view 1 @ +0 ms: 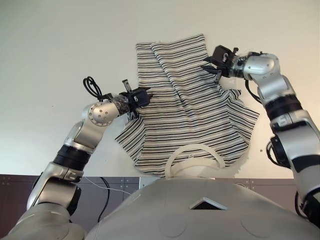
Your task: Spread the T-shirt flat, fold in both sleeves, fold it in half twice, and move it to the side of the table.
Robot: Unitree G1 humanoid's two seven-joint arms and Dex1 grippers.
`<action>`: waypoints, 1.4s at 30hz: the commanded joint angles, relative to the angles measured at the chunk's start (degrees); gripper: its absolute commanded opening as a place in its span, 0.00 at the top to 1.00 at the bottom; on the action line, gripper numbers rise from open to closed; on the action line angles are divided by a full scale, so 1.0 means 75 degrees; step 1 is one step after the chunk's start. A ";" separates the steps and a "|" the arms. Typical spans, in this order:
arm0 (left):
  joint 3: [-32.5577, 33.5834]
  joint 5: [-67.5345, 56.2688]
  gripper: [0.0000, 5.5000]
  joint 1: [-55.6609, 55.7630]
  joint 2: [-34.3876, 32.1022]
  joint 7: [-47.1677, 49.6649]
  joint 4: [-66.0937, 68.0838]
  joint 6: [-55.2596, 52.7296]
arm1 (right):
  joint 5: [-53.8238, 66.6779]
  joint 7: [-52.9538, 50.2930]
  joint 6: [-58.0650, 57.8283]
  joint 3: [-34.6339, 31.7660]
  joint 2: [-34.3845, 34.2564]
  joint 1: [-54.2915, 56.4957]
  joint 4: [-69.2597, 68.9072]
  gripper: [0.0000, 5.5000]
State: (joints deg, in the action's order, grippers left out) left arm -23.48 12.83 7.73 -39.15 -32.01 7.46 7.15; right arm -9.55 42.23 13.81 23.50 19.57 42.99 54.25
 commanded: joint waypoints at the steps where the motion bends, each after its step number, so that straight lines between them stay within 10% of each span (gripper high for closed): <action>1: -0.0334 0.0661 0.81 0.0065 -0.0244 -0.0289 0.1218 0.0563 | -0.1188 -0.0931 0.0619 0.0564 -0.0257 0.0785 0.1798 0.81; 17: 0.0874 0.0029 0.81 0.0270 0.0676 0.0424 0.0479 0.0567 | -0.0756 -0.2066 0.1573 -0.1062 0.0125 0.1202 0.2523 0.81; 30: 0.3960 -0.2427 0.81 -0.4681 -0.0914 -0.1238 -0.4226 -0.1368 | 0.2851 -0.0751 -0.1835 -0.4803 0.2544 -0.5285 -0.7385 0.81; 42: 0.4494 -0.1528 0.81 -0.6231 -0.1331 -0.1580 -0.3493 -0.1034 | 0.3151 -0.1292 -0.3576 -0.5502 0.2377 -0.6469 -0.9254 0.81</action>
State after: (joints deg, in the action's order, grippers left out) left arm 8.77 2.45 -37.80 -48.18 -42.39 -19.27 -0.34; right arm 13.71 32.61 -11.84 -16.40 36.43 -4.35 -13.91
